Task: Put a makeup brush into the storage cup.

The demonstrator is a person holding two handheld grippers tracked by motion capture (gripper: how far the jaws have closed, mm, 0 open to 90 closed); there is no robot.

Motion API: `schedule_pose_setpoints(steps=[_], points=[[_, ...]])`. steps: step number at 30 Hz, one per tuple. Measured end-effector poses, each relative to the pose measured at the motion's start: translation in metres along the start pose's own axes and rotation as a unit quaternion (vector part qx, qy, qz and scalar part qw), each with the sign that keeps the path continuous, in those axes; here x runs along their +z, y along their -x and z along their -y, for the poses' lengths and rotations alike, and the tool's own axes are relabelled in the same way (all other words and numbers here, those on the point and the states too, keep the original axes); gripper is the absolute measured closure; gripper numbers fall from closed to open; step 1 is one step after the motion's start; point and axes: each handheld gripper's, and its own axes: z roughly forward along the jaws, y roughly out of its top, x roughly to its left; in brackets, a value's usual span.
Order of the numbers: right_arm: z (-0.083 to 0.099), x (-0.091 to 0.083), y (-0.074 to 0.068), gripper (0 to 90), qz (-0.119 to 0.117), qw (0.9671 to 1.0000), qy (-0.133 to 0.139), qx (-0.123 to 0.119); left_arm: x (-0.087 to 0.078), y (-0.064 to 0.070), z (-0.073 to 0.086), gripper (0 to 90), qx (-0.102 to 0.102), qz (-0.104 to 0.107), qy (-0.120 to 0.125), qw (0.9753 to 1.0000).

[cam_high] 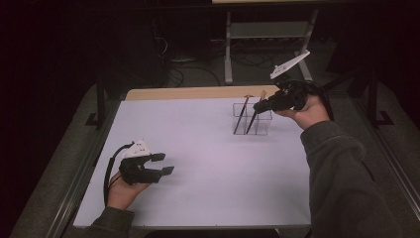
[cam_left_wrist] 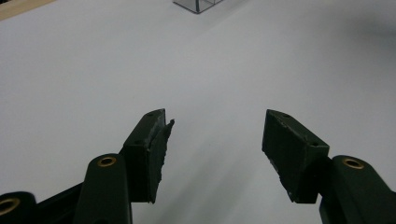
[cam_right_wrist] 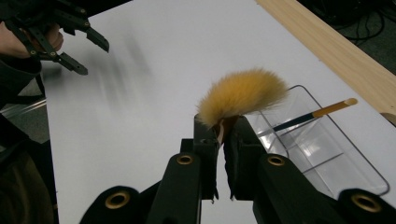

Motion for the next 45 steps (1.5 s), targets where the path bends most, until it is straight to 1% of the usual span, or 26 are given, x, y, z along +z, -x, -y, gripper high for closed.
schedule_pose_setpoints(steps=[5, 7, 8, 12, 17, 22, 24, 26, 28, 31, 33, 38, 43, 45], points=[[0.001, -0.003, 0.005, 82.5, 0.006, 0.9999, -0.001, 0.01, 0.001, 0.0, 0.0, 39.0, -0.003, 0.001, -0.001, 1.0], [0.0, -0.004, 0.008, 82.5, 0.011, 0.9999, -0.002, 0.008, 0.001, 0.0, 0.0, 39.0, 0.001, 0.001, -0.001, 1.0], [0.0, -0.006, 0.009, 82.5, 0.014, 0.9998, -0.003, 0.011, 0.001, 0.0, 0.0, 39.0, 0.002, 0.001, -0.001, 1.0], [-0.002, -0.01, 0.014, 82.6, 0.022, 0.9996, -0.003, 0.018, 0.001, 0.0, 0.0, 39.0, -0.002, 0.001, -0.001, 1.0], [-0.005, -0.013, 0.02, 82.5, 0.029, 0.9992, -0.009, 0.027, 0.0, -0.001, 0.0, 38.9, 0.0, -0.001, -0.001, 1.0], [-0.007, -0.015, 0.026, 82.5, 0.038, 0.9988, -0.012, 0.028, 0.0, 0.0, 0.001, 38.8, 0.001, 0.0, -0.001, 1.0], [-0.009, -0.015, 0.028, 82.6, 0.04, 0.9985, -0.012, 0.035, 0.001, -0.001, 0.001, 38.8, 0.0, 0.001, -0.001, 1.0], [-0.01, -0.015, 0.031, 82.6, 0.043, 0.9984, -0.012, 0.035, 0.001, -0.001, 0.001, 38.8, 0.0, 0.0, -0.003, 1.0], [-0.012, -0.014, 0.034, 82.6, 0.048, 0.998, -0.014, 0.039, 0.001, -0.001, 0.001, 38.7, 0.0, 0.0, -0.002, 1.0], [-0.014, -0.014, 0.038, 82.5, 0.051, 0.9978, -0.013, 0.039, 0.001, -0.001, 0.001, 38.4, -0.001, -0.001, -0.002, 1.0], [-0.016, -0.014, 0.039, 82.6, 0.055, 0.9975, -0.012, 0.044, 0.001, -0.001, 0.001, 37.8, -0.002, -0.002, -0.002, 1.0], [-0.02, -0.013, 0.044, 82.6, 0.06, 0.9971, -0.009, 0.045, 0.001, -0.001, 0.001, 37.7, 0.0, -0.004, -0.002, 1.0], [-0.023, -0.011, 0.049, 82.5, 0.066, 0.9967, -0.009, 0.046, 0.001, -0.001, 0.002, 37.2, -0.005, -0.002, -0.003, 1.0], [-0.023, -0.01, 0.05, 82.5, 0.068, 0.9964, -0.007, 0.05, 0.002, -0.002, 0.002, 37.0, -0.006, -0.001, -0.003, 1.0]])
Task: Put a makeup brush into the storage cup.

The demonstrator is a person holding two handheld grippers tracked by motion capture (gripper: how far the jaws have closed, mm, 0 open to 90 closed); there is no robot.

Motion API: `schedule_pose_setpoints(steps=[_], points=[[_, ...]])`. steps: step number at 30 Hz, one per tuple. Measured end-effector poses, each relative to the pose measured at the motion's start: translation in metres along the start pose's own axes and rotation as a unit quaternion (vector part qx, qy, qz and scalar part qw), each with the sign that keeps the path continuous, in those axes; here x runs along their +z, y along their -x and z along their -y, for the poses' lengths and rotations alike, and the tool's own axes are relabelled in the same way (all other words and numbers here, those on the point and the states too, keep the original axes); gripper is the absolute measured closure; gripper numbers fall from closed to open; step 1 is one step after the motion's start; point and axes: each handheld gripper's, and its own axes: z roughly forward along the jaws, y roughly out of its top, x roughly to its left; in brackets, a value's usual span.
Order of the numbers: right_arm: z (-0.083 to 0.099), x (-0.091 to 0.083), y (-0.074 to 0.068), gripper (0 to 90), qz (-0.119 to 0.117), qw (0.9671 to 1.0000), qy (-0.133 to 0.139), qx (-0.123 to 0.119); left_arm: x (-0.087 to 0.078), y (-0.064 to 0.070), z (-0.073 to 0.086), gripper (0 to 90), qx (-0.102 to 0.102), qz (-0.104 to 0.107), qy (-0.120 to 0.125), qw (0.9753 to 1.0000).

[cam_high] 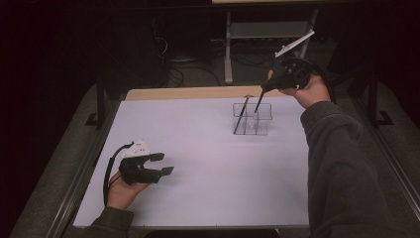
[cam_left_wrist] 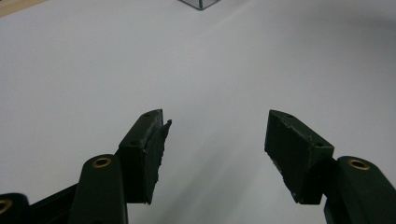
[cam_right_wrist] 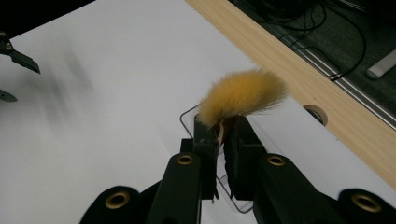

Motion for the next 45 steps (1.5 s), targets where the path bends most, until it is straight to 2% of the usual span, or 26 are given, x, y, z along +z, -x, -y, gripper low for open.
schedule_pose_setpoints(steps=[15, 32, 45], points=[[-0.003, 0.003, 0.01, 82.5, 0.013, 0.9998, 0.009, 0.011, 0.0, -0.001, 0.0, 36.5, 0.002, 0.001, 0.0, 1.0], [-0.004, 0.018, 0.018, 82.6, 0.025, 0.9995, 0.002, 0.021, 0.0, -0.002, 0.0, 35.7, 0.004, 0.002, -0.004, 1.0], [-0.003, 0.031, 0.022, 82.5, 0.023, 0.9993, 0.005, 0.031, 0.0, -0.002, 0.001, 35.4, 0.003, 0.003, -0.001, 1.0]])
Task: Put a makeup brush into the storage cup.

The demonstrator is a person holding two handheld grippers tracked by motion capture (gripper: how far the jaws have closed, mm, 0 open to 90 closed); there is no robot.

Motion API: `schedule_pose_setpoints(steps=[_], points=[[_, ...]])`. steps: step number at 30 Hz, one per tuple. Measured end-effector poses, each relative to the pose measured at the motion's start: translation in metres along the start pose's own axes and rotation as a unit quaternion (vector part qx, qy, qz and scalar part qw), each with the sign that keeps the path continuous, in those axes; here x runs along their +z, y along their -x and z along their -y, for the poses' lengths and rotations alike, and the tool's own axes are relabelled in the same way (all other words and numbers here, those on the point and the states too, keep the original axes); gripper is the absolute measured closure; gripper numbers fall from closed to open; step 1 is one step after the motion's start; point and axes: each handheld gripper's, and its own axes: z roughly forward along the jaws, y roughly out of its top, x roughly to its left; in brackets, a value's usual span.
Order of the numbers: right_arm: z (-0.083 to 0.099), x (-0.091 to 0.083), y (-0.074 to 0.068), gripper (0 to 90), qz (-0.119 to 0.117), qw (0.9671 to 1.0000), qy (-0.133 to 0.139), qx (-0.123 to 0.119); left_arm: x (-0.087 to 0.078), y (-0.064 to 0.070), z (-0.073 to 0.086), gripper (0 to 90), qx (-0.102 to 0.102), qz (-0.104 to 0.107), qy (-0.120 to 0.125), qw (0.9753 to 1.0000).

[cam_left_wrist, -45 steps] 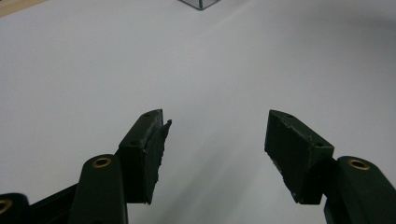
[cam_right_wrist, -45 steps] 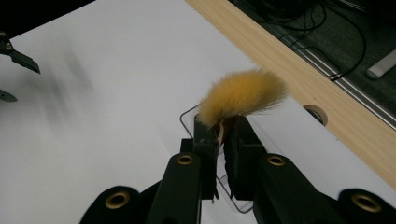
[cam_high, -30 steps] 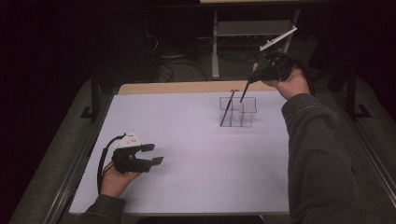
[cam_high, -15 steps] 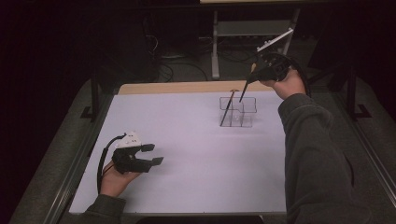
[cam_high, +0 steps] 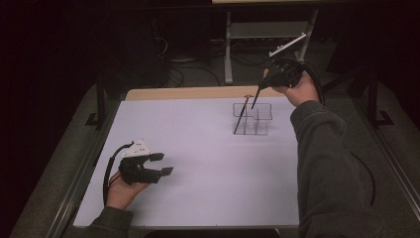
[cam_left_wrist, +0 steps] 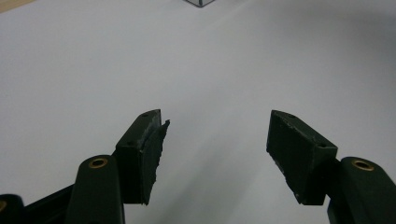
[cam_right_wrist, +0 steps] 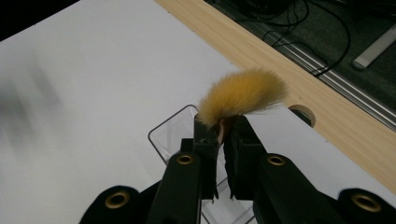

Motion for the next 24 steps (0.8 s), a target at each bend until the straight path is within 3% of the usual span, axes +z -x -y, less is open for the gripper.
schedule_pose_setpoints(steps=[24], points=[[0.017, 0.019, 0.003, 82.5, -0.01, 0.9998, -0.006, 0.016, -0.001, 0.0, -0.001, 35.1, 0.004, 0.002, -0.002, 1.0]])
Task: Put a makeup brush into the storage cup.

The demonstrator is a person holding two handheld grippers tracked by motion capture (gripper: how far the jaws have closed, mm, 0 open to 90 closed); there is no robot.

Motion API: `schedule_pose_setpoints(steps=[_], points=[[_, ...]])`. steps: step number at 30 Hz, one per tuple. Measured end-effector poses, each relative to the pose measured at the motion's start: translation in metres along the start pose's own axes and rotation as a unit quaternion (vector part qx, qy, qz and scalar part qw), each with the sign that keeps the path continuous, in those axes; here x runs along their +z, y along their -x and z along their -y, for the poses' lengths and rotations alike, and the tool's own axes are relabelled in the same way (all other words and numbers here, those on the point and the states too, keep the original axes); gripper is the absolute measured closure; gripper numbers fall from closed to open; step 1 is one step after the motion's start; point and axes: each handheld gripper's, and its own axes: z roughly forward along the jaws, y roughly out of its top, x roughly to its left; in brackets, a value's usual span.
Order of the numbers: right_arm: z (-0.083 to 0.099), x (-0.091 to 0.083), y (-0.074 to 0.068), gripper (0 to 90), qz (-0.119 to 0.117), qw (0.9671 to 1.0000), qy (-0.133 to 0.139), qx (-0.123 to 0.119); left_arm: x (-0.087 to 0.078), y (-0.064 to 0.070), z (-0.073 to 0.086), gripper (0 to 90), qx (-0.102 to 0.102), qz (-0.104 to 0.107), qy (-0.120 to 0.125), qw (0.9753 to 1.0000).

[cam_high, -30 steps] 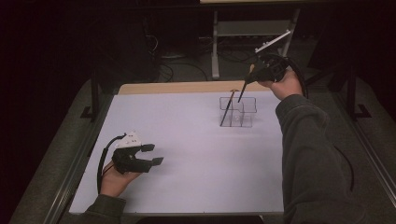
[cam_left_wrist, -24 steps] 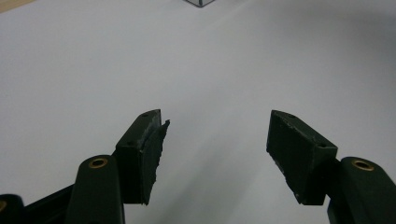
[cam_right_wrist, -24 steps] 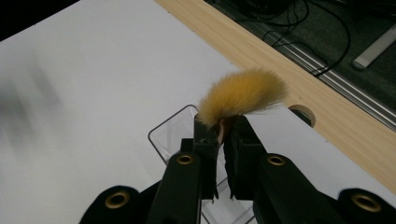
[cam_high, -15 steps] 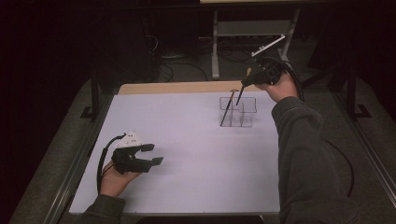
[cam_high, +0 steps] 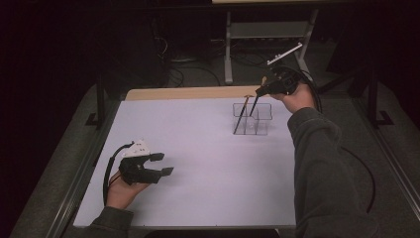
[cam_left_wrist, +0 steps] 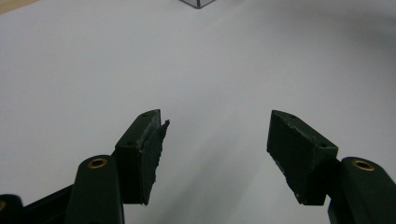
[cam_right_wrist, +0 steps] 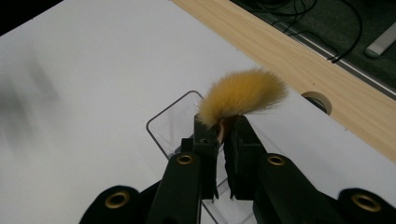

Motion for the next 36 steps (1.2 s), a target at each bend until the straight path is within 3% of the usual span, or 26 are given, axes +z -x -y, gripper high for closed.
schedule_pose_setpoints(steps=[36], points=[[0.016, 0.013, -0.001, 82.5, -0.005, 0.9999, -0.001, 0.011, 0.0, 0.0, -0.001, 34.9, 0.004, 0.0, 0.0, 1.0]])
